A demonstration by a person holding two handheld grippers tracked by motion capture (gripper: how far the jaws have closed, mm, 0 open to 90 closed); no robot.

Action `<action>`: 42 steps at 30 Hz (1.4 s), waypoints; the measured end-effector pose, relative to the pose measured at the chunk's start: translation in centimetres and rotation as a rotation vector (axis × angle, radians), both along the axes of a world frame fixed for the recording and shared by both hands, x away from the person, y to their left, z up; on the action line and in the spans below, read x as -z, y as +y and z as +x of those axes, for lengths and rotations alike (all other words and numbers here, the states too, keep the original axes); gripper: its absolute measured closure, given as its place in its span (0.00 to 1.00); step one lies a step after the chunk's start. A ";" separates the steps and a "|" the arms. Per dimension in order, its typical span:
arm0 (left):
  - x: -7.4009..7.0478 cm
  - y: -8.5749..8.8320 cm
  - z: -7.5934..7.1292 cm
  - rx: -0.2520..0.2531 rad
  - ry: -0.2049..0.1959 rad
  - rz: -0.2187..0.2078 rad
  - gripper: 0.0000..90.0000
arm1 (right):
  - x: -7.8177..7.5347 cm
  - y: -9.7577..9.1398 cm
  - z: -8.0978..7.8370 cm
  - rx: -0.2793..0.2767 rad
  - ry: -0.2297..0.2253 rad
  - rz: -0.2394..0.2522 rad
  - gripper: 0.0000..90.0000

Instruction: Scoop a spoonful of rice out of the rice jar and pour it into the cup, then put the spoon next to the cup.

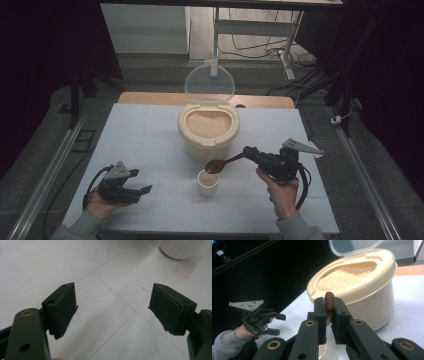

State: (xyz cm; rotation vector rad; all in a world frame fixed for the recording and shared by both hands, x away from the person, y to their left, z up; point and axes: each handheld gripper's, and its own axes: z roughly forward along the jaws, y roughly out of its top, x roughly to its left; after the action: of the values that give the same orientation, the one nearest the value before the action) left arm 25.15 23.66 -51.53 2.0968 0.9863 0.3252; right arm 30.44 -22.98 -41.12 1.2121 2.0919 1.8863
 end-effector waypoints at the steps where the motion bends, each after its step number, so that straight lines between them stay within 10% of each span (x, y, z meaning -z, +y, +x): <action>1: 0.0 0.0 0.0 0.000 0.000 0.000 0.24 | 0.0 -0.2 -0.1 -0.001 -0.007 0.004 0.92; 21: 0.0 0.2 -0.1 -0.011 -0.002 -0.001 0.24 | -3.2 -3.5 0.0 -0.066 -0.087 -0.123 0.92; 42: 0.1 0.1 0.0 -0.002 0.003 0.003 0.24 | -1.4 0.1 2.0 -0.346 0.136 -0.391 0.92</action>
State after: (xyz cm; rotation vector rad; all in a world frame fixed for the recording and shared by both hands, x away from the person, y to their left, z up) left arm 25.13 23.74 -51.61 2.0999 0.9902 0.3250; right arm 32.40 -22.90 -39.77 0.9600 2.7242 1.4200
